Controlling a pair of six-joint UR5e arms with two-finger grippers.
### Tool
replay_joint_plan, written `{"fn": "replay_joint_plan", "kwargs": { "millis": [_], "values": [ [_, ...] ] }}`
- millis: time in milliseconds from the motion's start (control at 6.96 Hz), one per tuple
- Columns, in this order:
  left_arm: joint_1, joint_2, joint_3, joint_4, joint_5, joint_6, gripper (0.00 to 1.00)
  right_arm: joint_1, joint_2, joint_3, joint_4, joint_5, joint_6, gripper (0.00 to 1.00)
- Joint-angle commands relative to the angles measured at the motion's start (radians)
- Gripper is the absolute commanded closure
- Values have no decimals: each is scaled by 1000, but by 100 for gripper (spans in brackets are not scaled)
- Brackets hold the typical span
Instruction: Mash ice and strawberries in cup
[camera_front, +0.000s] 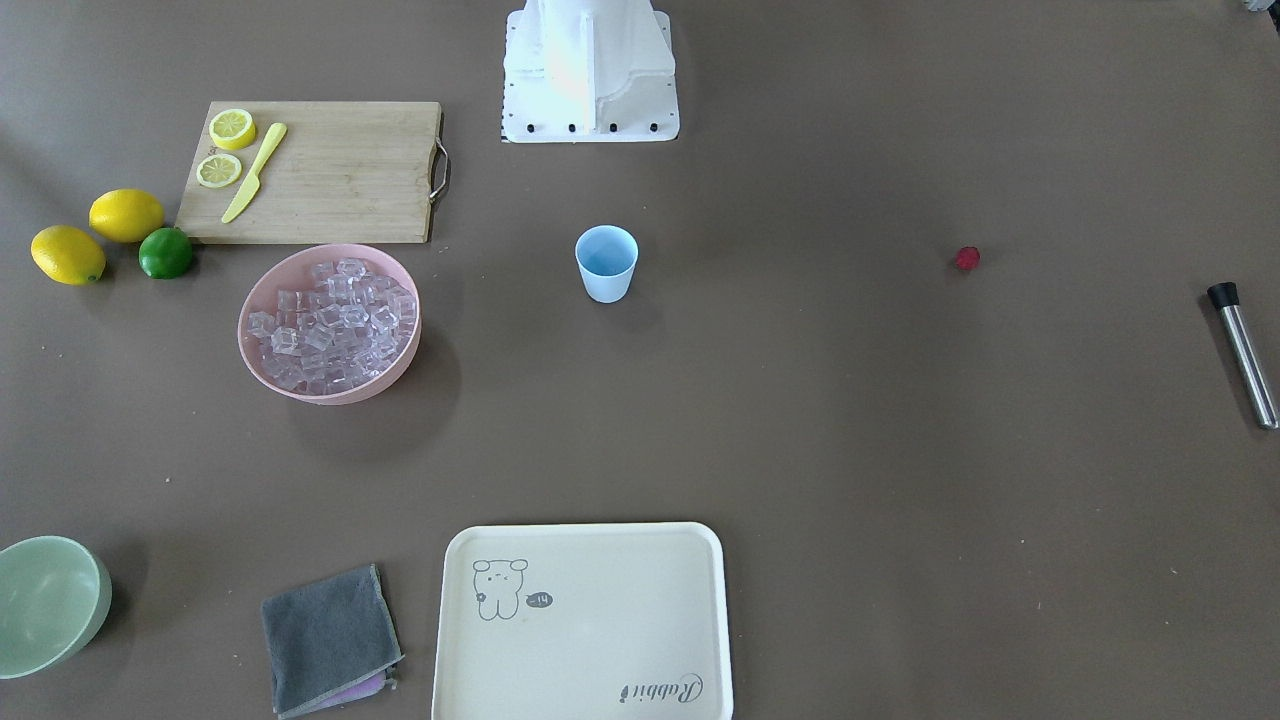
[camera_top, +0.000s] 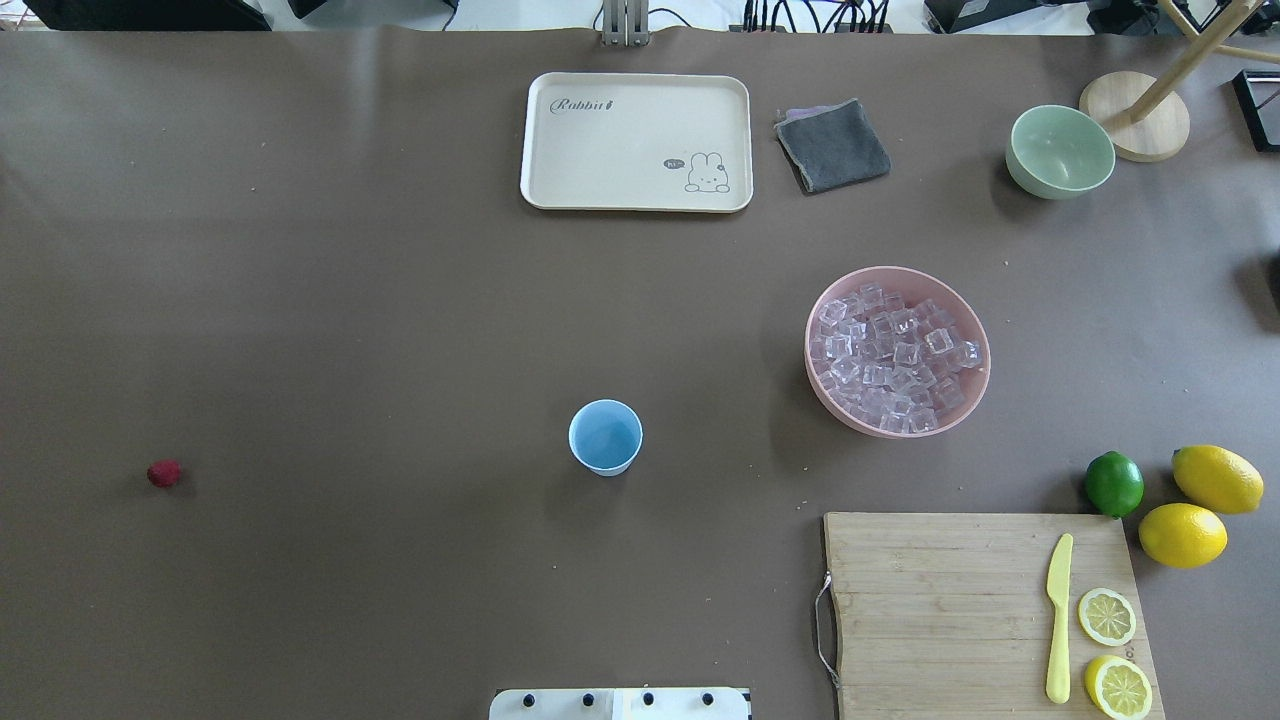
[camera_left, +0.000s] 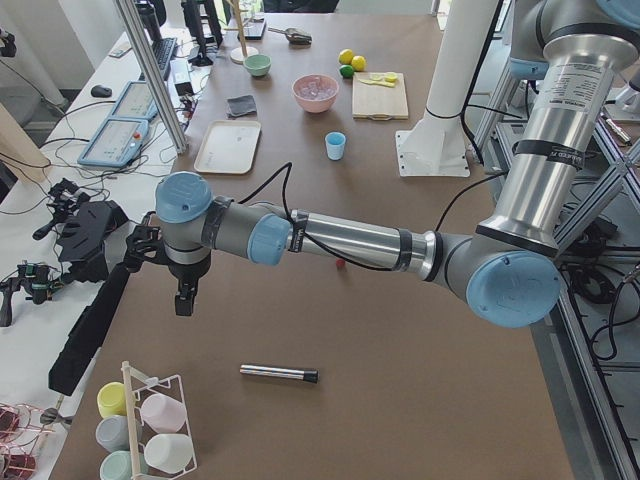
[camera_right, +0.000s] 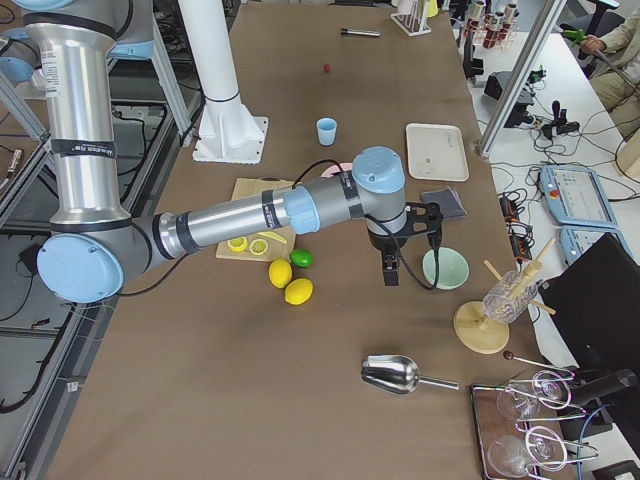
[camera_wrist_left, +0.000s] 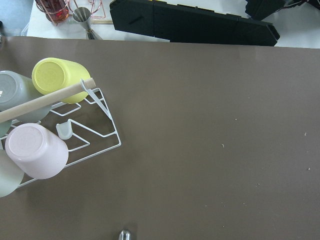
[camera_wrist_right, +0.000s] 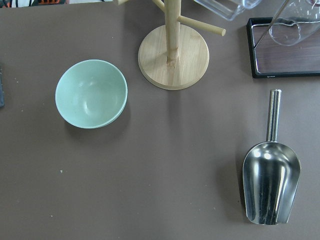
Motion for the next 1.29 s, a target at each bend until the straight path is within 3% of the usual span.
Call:
{"fn": "replay_joint_plan", "kwargs": {
  "millis": [0, 287, 575, 718, 1005, 1149],
  "values": [
    [0, -7, -17, 3, 5, -3, 2, 0, 15, -1, 0, 30, 9, 0],
    [0, -4, -32, 4, 4, -4, 2, -4, 22, 20, 4, 49, 8, 3],
    [0, -3, -29, 4, 1, -4, 2, -15, 3, 65, 103, 154, 8, 0],
    [0, 4, -37, 3, -2, -4, 1, -23, 10, 65, 110, 165, 16, 0],
    [2, 4, -28, 3, -2, -4, 2, -88, 44, 67, 109, 138, 17, 1],
    [2, 3, -31, 3, -2, -4, 2, -151, 77, 67, 101, 59, 44, 1]
  ]
}}
